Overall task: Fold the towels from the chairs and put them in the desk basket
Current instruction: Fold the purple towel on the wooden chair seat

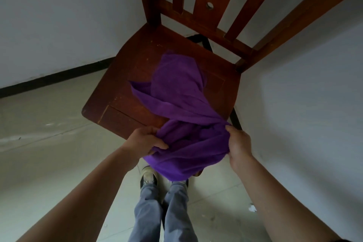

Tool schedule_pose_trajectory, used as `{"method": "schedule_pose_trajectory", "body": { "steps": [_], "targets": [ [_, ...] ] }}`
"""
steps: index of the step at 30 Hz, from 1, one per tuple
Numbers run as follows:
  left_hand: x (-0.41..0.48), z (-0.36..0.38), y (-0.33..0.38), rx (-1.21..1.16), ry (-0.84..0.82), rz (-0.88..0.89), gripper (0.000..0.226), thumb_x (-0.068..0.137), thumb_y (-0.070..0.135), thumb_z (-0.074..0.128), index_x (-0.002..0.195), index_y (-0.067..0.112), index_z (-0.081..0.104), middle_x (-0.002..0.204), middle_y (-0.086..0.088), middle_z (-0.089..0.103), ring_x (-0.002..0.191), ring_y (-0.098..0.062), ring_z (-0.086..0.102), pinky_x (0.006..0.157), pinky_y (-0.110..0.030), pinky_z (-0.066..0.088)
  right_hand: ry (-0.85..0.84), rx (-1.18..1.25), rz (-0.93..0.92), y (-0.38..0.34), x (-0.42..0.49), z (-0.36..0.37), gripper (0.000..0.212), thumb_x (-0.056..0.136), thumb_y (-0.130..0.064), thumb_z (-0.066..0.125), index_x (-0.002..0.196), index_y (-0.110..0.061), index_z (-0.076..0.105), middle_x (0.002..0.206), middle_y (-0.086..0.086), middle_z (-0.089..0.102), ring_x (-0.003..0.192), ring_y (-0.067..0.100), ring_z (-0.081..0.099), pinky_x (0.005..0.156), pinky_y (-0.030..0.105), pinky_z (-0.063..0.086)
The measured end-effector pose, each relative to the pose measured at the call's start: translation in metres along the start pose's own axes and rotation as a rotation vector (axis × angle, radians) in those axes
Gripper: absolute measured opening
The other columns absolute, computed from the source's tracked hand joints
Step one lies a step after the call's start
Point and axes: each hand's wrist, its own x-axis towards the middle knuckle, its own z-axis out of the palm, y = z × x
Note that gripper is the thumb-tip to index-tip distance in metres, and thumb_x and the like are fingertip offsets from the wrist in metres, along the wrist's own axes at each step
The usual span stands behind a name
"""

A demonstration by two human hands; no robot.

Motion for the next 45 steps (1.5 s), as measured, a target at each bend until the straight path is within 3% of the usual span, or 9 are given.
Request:
{"method": "schedule_pose_trajectory", "body": {
  "steps": [6, 10, 14, 21, 26, 33, 37, 41, 45],
  "targets": [
    [-0.042, -0.015, -0.001, -0.257, -0.320, -0.101, 0.044, 0.069, 0.030, 0.075, 0.110, 0.015, 0.066, 0.107, -0.002, 0.071, 0.101, -0.021, 0.060, 0.092, -0.046, 0.050, 0.078, -0.196, -0.221, 0.004, -0.033, -0.020, 0.005, 0.088, -0.015, 0.067, 0.086, -0.012, 0.070, 0.079, 0.006, 0.066, 0.070, 0.014, 0.060, 0.064, 0.020, 0.047],
    [-0.074, -0.027, 0.008, 0.045, 0.012, -0.047, 0.036, 0.072, 0.025, 0.081, 0.098, 0.010, 0.060, 0.085, -0.002, 0.058, 0.080, -0.019, 0.051, 0.079, -0.037, 0.048, 0.074, 0.177, -0.021, -0.020, -0.068, -0.027, 0.009, 0.088, -0.012, 0.067, 0.079, -0.011, 0.063, 0.087, 0.011, 0.068, 0.080, 0.023, 0.067, 0.084, 0.035, 0.054],
    [-0.106, -0.047, 0.024, 0.118, 0.307, 0.283, 0.035, 0.072, 0.025, 0.082, 0.054, 0.010, 0.057, 0.044, 0.006, 0.047, 0.051, -0.014, 0.042, 0.040, -0.013, 0.030, 0.015, 0.331, 0.046, -0.040, -0.106, -0.040, 0.008, 0.095, -0.008, 0.053, 0.094, -0.002, 0.059, 0.086, 0.012, 0.064, 0.075, 0.021, 0.063, 0.072, 0.037, 0.054],
    [-0.194, -0.079, 0.059, 0.015, 0.421, 0.445, 0.025, 0.072, 0.045, 0.079, 0.076, 0.020, 0.074, 0.078, -0.008, 0.074, 0.072, -0.027, 0.070, 0.072, -0.035, 0.059, -0.118, 0.441, -0.027, -0.078, -0.184, -0.068, 0.017, 0.093, -0.013, 0.055, 0.108, -0.012, 0.064, 0.121, 0.015, 0.064, 0.111, 0.032, 0.061, 0.099, 0.045, 0.048],
    [-0.245, -0.094, 0.082, -0.052, 0.446, 0.544, 0.028, 0.076, 0.045, 0.076, 0.078, 0.017, 0.073, 0.081, -0.005, 0.073, 0.070, -0.018, 0.066, 0.063, -0.027, 0.054, -0.034, 0.416, -0.058, -0.101, -0.222, -0.092, 0.042, 0.096, -0.017, 0.052, 0.136, -0.004, 0.049, 0.131, 0.016, 0.059, 0.108, 0.030, 0.061, 0.083, 0.044, 0.053],
    [-0.299, -0.111, 0.103, 0.190, 0.654, 0.609, 0.047, 0.090, 0.046, 0.057, 0.058, 0.011, 0.060, 0.064, -0.009, 0.062, 0.065, -0.026, 0.061, 0.065, -0.032, 0.050, -0.101, 0.205, -0.211, -0.137, -0.267, -0.120, 0.032, 0.085, -0.017, 0.069, 0.117, -0.011, 0.063, 0.111, 0.012, 0.064, 0.101, 0.027, 0.063, 0.092, 0.043, 0.053],
    [-0.315, -0.118, 0.111, 0.081, 0.739, 0.537, 0.047, 0.092, 0.038, 0.054, 0.053, 0.011, 0.049, 0.064, -0.008, 0.054, 0.073, -0.028, 0.059, 0.076, -0.036, 0.052, -0.119, 0.224, -0.347, -0.159, -0.282, -0.135, 0.011, 0.092, -0.019, 0.061, 0.100, -0.013, 0.062, 0.103, 0.010, 0.065, 0.092, 0.023, 0.062, 0.075, 0.034, 0.052],
    [-0.326, -0.114, 0.114, -0.305, 0.543, 0.436, 0.018, 0.093, 0.020, 0.055, 0.080, 0.007, 0.053, 0.084, -0.009, 0.055, 0.074, -0.024, 0.056, 0.061, -0.027, 0.052, -0.124, 0.219, -0.455, -0.171, -0.298, -0.145, 0.017, 0.091, -0.020, 0.063, 0.077, -0.016, 0.054, 0.088, 0.008, 0.064, 0.079, 0.019, 0.059, 0.066, 0.031, 0.050],
    [-0.329, -0.113, 0.109, -0.529, 0.233, 0.331, 0.020, 0.099, 0.006, 0.038, 0.080, 0.008, 0.044, 0.074, -0.004, 0.040, 0.060, -0.016, 0.044, 0.047, -0.032, 0.042, -0.141, 0.237, -0.513, -0.179, -0.306, -0.154, 0.004, 0.088, -0.013, 0.067, 0.088, -0.010, 0.064, 0.094, 0.010, 0.066, 0.083, 0.020, 0.063, 0.068, 0.028, 0.052]
  ]
}}
